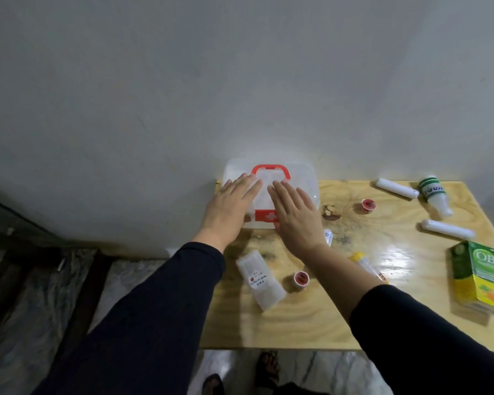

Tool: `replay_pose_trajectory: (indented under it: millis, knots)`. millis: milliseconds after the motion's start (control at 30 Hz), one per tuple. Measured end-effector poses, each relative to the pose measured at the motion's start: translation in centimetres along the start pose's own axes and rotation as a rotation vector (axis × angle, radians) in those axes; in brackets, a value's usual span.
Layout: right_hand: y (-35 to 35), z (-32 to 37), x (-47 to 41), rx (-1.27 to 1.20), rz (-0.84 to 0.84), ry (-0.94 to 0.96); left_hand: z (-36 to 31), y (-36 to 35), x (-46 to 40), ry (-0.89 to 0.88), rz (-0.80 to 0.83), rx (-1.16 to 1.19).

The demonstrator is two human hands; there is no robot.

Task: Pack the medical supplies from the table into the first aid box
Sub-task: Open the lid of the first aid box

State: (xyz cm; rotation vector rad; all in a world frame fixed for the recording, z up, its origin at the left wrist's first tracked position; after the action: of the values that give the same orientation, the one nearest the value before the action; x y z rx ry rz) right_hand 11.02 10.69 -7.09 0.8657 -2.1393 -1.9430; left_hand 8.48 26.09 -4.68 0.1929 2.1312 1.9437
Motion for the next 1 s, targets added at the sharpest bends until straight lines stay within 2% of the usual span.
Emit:
replay_pose_trajectory:
  millis: [400, 700, 867, 1000]
  knots:
    - [1.3, 0.4, 2.4, -0.061, -0.031, 0.062, 0.0, 1.5, 0.3, -0.066, 0.016, 0.028]
    - [3.7, 0.4, 1.9, -0.16, -0.098, -0.003, -0.2, 3.8, 0.9, -0.089, -0.017, 0.014]
    - [6.3, -0.6, 0.8, -0.186, -0.199, -0.122, 0.3, 6.9, 0.1, -0.105, -0.071, 0.017]
    - [6.7, -2.1, 1.0, -0.267, -0.142, -0.407, 1.0, 8.2, -1.1, -0.085, -0.107, 0.011]
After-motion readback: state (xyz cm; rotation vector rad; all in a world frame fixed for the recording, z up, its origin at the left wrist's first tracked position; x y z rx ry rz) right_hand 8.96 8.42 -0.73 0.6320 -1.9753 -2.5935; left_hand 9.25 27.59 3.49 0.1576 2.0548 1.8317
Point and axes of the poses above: each hand's wrist, its own x-axis away from the middle knuckle, its own y-axis out of the back of the hand, z = x × y, the point moved 2 cm from there along -x, towards the middle knuckle, and after that the axes turned 9 degrees about -y, right-handed, at the moved point
